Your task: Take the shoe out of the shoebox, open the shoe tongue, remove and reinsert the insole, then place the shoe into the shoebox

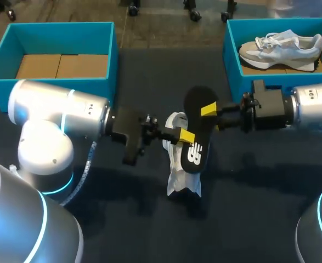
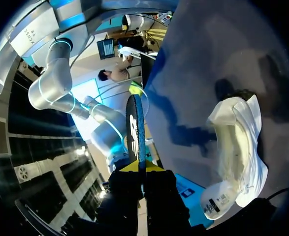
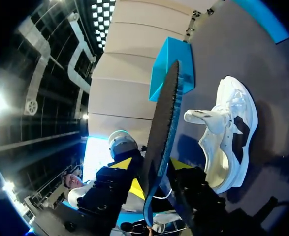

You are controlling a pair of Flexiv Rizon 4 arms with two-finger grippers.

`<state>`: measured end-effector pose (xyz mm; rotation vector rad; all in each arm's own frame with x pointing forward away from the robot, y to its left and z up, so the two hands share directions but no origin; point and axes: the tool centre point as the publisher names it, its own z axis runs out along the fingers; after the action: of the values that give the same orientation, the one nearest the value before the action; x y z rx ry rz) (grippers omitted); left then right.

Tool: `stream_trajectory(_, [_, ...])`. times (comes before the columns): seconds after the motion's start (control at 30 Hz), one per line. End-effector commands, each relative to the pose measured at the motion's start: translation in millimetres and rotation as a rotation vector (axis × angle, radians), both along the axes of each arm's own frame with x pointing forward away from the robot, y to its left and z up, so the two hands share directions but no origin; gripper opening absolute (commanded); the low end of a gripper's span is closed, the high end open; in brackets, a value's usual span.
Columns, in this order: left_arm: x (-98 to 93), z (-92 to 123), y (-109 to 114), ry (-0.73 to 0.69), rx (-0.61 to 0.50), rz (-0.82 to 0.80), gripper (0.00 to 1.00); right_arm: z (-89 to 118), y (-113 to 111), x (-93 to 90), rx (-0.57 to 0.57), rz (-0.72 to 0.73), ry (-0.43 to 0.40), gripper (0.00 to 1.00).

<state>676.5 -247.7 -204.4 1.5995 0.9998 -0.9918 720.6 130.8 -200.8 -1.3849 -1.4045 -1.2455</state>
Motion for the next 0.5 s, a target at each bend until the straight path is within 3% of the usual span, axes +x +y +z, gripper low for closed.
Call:
stream_trajectory(0.03, [-7.8, -4.8, -3.8, -0.001, -0.012, 0.014, 0.0, -1.6, 1.1, -1.6, 0.001, -0.004, -0.001, 0.34])
stream_trajectory(0.1, [-10.8, -6.7, -3.3, 0.003, -0.012, 0.014, 0.0, -2.0, 1.4, -1.3, 0.002, -0.002, -0.002, 0.25])
stream_trajectory(0.13, [-11.7, -7.4, -3.0, 0.007, -0.013, 0.018, 0.0, -2.0, 1.9, -0.8, 0.003, 0.003, -0.002, 0.0])
stream_trajectory(0.4, [-14.6, -8.6, -2.3, 0.032, -0.013, 0.036, 0.03, -2.1, 2.3, 1.1, 0.003, 0.022, -0.001, 0.0])
stream_trajectory(0.43, [-14.6, -8.3, -1.2, 0.037, -0.01, 0.039, 0.31, -2.7, 2.1, 1.6, 0.003, 0.023, 0.0, 0.0])
stream_trajectory(0.5, [-13.4, -7.7, 2.6, 0.05, -0.007, 0.049, 0.67, -4.6, 1.8, 2.4, 0.004, 0.024, 0.002, 0.0])
